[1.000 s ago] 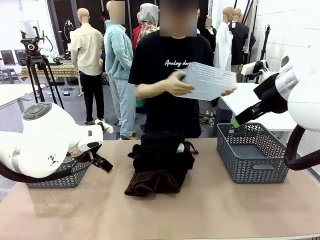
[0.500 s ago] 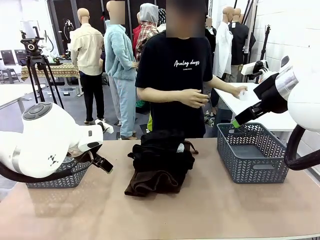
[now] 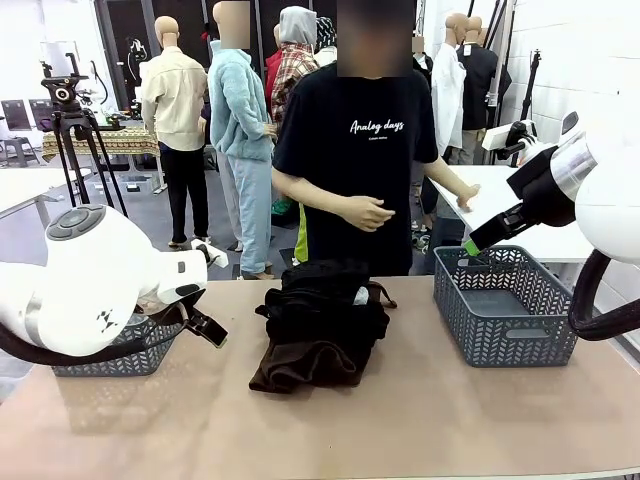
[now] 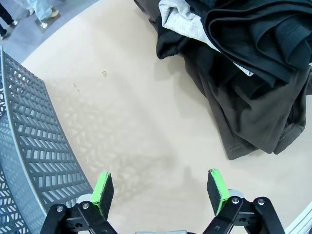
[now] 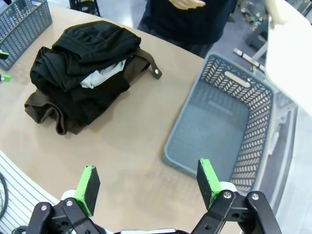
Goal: Sort the tops and bottoms.
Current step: Lift clothes from the center of the table with your left hand.
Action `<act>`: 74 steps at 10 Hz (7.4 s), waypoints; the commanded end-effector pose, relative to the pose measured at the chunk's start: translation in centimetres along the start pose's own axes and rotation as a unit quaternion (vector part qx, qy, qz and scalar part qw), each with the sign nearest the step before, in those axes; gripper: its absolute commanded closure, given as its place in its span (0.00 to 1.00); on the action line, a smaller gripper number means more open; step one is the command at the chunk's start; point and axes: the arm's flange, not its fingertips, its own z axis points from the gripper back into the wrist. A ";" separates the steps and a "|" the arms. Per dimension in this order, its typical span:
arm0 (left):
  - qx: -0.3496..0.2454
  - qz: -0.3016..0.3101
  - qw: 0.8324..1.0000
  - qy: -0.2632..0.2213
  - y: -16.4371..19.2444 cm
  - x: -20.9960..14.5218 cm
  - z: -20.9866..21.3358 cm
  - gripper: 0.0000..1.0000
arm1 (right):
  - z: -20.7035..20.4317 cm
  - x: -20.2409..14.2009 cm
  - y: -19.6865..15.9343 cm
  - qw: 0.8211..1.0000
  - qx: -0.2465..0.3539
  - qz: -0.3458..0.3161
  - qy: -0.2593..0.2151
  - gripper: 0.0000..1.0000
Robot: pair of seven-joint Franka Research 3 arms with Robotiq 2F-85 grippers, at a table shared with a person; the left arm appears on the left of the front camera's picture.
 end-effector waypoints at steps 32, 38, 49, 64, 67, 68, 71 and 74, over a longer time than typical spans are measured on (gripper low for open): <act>0.047 0.013 0.999 -0.006 1.0 -0.2 -0.3 0.00 | -0.4 0.2 0.0 1.000 0.006 -0.001 -0.007 0.00; 0.027 0.012 1.000 0.000 2.0 -0.4 0.1 0.00 | -0.4 0.2 0.0 1.000 0.006 -0.001 -0.007 0.00; 0.032 0.008 0.999 -0.007 2.2 -0.2 0.2 0.00 | -0.4 0.2 0.0 1.000 0.006 -0.001 -0.007 0.00; 0.003 -0.047 0.995 -0.085 10.1 -6.8 18.1 0.06 | -0.4 0.2 0.0 1.000 0.006 -0.001 -0.007 0.00; -0.031 -0.036 0.992 -0.116 11.3 -7.5 18.7 0.06 | -0.4 0.2 0.0 1.000 0.006 -0.001 -0.007 0.00; -0.035 -0.028 0.992 -0.118 11.5 -7.5 18.7 0.06 | -0.4 0.2 0.0 1.000 0.006 -0.001 -0.007 0.00; -0.014 -0.020 0.994 -0.109 13.9 -4.1 20.5 0.06 | -0.4 0.2 0.0 1.000 0.006 -0.001 -0.007 0.00; -0.014 -0.020 0.994 -0.109 13.9 -4.1 20.5 0.06 | -0.4 0.2 0.0 1.000 0.006 -0.001 -0.007 0.00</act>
